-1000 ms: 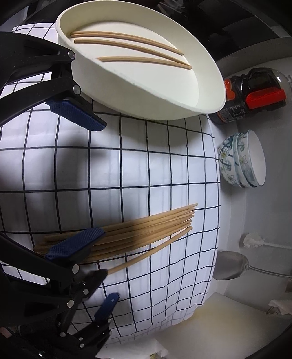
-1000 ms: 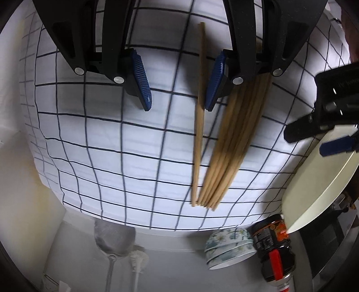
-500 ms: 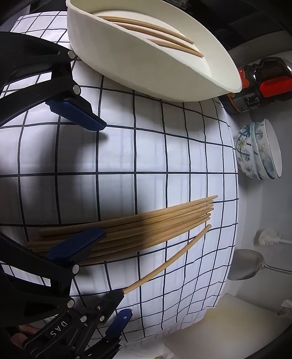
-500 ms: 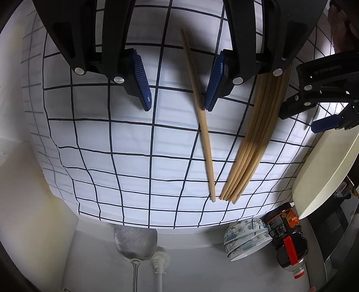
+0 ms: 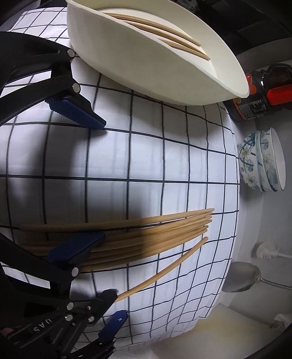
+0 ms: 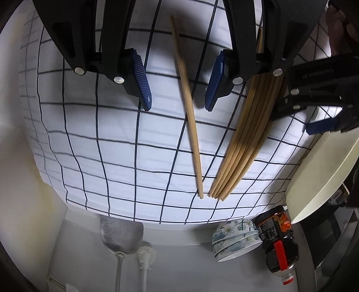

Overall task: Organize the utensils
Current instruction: 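Separate one chopstick from the bundle and close the right gripper on it, then lift the chopstick with the right gripper and carry it over the white dish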

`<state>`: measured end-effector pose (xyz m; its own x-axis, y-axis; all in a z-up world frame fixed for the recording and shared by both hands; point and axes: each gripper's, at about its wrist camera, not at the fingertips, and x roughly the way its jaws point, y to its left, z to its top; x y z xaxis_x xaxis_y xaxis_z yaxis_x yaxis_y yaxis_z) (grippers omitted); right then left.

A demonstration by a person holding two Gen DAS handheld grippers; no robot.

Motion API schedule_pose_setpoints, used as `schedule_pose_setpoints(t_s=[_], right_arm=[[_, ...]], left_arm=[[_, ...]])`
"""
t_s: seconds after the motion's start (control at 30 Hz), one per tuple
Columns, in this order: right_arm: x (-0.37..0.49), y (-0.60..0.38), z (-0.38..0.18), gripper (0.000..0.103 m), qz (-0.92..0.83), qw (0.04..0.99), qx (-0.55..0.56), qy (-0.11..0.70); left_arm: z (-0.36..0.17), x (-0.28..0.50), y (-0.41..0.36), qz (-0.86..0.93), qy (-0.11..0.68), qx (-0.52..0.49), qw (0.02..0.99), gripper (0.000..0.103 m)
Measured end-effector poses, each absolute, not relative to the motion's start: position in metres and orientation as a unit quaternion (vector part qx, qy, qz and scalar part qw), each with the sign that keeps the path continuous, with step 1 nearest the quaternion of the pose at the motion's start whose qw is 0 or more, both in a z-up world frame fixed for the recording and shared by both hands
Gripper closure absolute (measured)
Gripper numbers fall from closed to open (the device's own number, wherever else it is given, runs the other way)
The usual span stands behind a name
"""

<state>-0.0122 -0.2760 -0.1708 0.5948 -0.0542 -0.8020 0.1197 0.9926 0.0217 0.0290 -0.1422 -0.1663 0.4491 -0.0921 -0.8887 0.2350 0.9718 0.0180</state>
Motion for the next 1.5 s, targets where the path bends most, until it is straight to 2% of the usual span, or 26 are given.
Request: schedule_pose_setpoints(t_s=[0.23,0.3,0.4,0.43,0.5,0.53,0.57,0.6,0.67,0.7,1.07,1.5], right_arm=[[0.002,-0.276,-0.171,0.055,-0.039,0.895,0.019,0.443],[0.005,-0.275,-0.171,0.06,-0.035,0.897,0.014,0.441],[0.005,-0.272,-0.17,0.069,-0.03,0.898,0.012,0.439],[0.005,-0.27,-0.17,0.071,-0.028,0.898,0.01,0.438],[0.005,-0.268,-0.17,0.081,-0.025,0.899,0.008,0.438],[0.004,-0.267,-0.17,0.085,-0.024,0.899,0.008,0.438],[0.004,-0.266,-0.17,0.094,-0.025,0.899,0.006,0.438],[0.003,-0.266,-0.171,0.096,-0.026,0.899,0.005,0.438],[0.002,-0.267,-0.171,0.097,-0.026,0.899,0.009,0.438],[0.002,-0.268,-0.171,0.097,-0.025,0.899,0.011,0.438],[-0.014,-0.274,-0.154,0.097,-0.023,0.896,0.081,0.437],[-0.019,-0.236,-0.076,0.097,-0.014,0.918,0.08,0.388]], left_arm=[[-0.166,0.047,-0.149,-0.089,0.507,0.061,0.855,0.014],[-0.165,0.049,-0.149,-0.086,0.503,0.059,0.858,0.018],[-0.163,0.046,-0.151,-0.09,0.494,0.06,0.863,0.029],[-0.163,0.046,-0.153,-0.094,0.491,0.062,0.864,0.035],[-0.161,0.041,-0.156,-0.101,0.487,0.065,0.865,0.047],[-0.16,0.04,-0.158,-0.104,0.486,0.066,0.865,0.056],[-0.159,0.038,-0.16,-0.108,0.484,0.068,0.866,0.067],[-0.159,0.036,-0.162,-0.111,0.484,0.069,0.865,0.072],[-0.158,0.035,-0.165,-0.117,0.484,0.071,0.864,0.091],[-0.158,0.034,-0.166,-0.12,0.485,0.072,0.863,0.095],[-0.13,0.026,-0.151,-0.15,0.485,0.052,0.86,0.096],[-0.058,0.012,-0.104,-0.158,0.45,0.042,0.878,0.096]])
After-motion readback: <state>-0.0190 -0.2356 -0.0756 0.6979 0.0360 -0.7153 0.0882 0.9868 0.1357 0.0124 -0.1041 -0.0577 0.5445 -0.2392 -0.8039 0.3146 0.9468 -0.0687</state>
